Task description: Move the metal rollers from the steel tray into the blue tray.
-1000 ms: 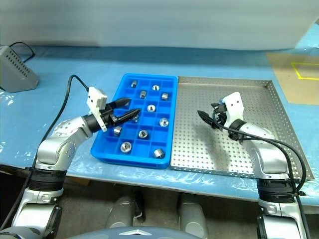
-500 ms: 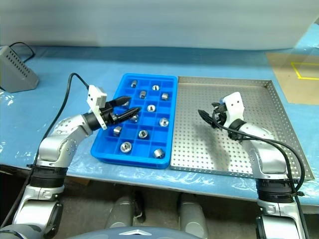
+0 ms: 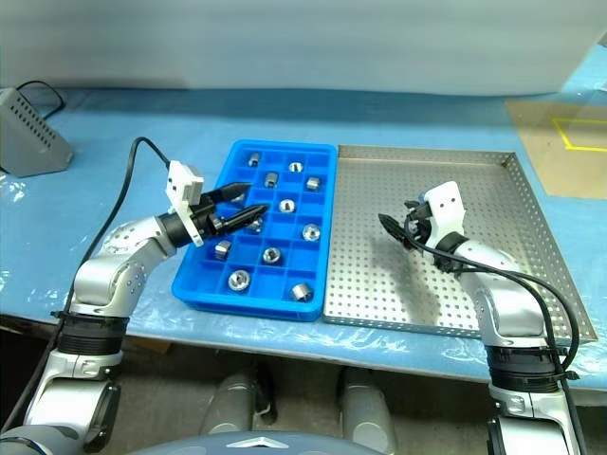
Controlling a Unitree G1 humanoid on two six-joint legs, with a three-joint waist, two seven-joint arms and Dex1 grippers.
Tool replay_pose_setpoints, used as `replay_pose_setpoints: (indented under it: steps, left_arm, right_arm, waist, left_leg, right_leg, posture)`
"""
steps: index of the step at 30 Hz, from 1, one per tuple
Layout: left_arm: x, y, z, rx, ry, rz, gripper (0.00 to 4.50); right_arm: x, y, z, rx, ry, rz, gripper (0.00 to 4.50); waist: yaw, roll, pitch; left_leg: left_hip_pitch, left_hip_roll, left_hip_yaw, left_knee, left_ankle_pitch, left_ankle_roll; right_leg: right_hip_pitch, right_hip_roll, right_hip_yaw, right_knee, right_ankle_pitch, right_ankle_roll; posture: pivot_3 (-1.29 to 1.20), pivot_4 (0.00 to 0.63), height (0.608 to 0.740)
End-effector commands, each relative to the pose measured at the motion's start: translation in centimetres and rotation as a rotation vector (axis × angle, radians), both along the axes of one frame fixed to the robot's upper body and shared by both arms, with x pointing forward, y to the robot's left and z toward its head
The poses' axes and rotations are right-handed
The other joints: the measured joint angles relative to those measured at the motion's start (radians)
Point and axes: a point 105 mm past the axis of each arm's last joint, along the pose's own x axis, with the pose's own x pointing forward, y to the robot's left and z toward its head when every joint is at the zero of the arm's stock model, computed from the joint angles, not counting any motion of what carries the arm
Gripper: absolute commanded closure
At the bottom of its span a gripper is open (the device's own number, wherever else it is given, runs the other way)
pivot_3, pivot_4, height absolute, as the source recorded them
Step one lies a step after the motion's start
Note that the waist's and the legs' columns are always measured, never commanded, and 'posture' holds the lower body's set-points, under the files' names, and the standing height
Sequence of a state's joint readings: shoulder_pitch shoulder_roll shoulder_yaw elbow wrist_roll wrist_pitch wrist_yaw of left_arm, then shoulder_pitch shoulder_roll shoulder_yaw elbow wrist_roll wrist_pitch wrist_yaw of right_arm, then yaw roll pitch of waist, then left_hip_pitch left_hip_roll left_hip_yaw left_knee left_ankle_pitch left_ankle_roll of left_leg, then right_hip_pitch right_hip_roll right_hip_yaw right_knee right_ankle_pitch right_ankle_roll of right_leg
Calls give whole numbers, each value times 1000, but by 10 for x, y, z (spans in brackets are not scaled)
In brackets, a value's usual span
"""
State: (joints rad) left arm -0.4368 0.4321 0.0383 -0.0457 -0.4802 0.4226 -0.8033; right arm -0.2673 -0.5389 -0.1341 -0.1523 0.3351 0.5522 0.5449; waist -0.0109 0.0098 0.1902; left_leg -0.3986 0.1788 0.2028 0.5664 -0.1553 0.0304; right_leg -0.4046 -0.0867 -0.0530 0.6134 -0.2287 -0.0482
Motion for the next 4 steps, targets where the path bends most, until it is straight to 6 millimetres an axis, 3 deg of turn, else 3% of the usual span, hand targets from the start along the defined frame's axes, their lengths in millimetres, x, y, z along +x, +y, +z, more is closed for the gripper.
replay_pose_setpoints:
  steps: [1,4]
  left_arm:
    - [-2,2,12,-1,-51,0,776]
    - [-2,3,11,2,-49,2,776]
  right_arm:
    - [-1,2,16,-7,-66,12,1225]
    - [0,4,15,-6,-65,17,1225]
  waist:
    - [0,0,0]
    - [0,0,0]
  left_leg:
    - [0,0,0,0,0,0]
    - [0,0,0,0,0,0]
  right_leg:
    - [0,0,0,0,0,0]
    - [0,0,0,0,0,0]
  posture:
    - [-267,150,740]
    - [-265,150,740]
